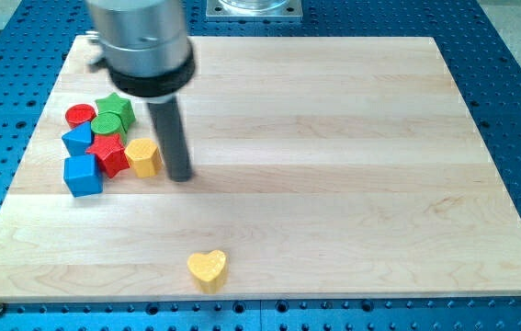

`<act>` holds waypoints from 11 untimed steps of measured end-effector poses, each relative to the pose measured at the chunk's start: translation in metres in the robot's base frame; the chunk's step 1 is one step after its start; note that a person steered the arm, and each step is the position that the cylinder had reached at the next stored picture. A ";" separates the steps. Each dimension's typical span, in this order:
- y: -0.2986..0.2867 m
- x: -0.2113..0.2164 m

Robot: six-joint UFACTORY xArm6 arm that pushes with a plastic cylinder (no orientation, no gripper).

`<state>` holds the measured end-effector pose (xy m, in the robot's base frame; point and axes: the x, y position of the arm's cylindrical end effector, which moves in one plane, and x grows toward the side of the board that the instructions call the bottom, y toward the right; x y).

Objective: Move the yellow heart closer to the yellow hexagon

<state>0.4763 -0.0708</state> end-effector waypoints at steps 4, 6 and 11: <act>0.059 0.142; 0.019 0.114; -0.093 0.070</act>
